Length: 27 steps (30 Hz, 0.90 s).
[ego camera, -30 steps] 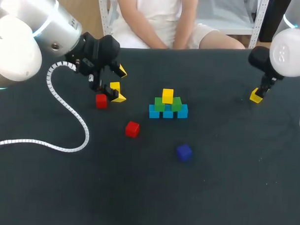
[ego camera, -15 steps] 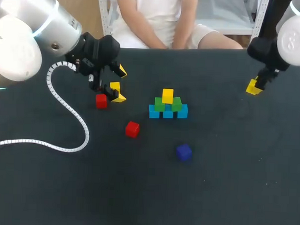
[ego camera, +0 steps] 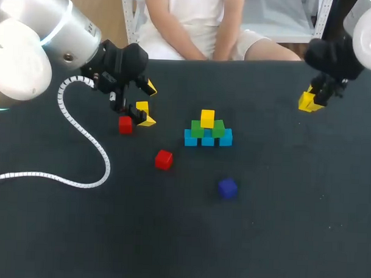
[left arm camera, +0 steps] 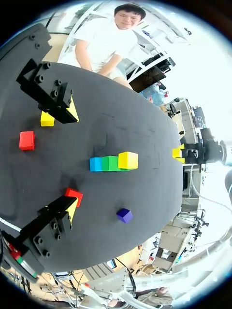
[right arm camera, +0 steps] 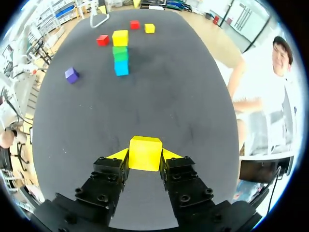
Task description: Place the blue cubes, place green cubes on the blue cubes, place the yellow cubes on the green cubes, then place the red cubes on the yellow cubes, and place purple cube on the red cubes.
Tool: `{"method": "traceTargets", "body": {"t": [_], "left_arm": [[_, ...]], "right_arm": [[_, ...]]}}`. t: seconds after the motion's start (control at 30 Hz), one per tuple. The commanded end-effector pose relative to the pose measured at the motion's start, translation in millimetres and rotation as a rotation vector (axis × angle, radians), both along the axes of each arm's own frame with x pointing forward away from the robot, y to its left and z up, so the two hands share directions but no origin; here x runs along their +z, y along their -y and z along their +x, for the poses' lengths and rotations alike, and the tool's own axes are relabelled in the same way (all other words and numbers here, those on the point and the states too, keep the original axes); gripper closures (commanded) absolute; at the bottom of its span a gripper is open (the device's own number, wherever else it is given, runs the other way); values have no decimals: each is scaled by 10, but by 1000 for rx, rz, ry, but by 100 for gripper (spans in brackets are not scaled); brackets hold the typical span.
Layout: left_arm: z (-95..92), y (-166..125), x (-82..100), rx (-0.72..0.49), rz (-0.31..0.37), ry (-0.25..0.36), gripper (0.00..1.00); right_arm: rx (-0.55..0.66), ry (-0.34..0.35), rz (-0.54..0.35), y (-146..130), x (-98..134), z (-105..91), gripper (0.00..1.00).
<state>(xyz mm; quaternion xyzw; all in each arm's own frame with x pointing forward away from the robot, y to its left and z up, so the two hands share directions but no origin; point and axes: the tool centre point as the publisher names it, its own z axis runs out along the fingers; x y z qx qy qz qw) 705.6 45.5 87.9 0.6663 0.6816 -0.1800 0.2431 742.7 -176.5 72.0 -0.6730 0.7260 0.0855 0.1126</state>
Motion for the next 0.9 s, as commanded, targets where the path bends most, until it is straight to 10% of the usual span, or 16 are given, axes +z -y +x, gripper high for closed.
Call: {"method": "traceTargets", "body": {"t": [0.03, 0.9], "left_arm": [[2, -8, 1, -2, -1, 0, 0], [2, -8, 1, -2, -1, 0, 0]], "right_arm": [[24, 0, -1, -45, 83, -58, 100], [64, -19, 13, -101, 124, -103, 100]]}}
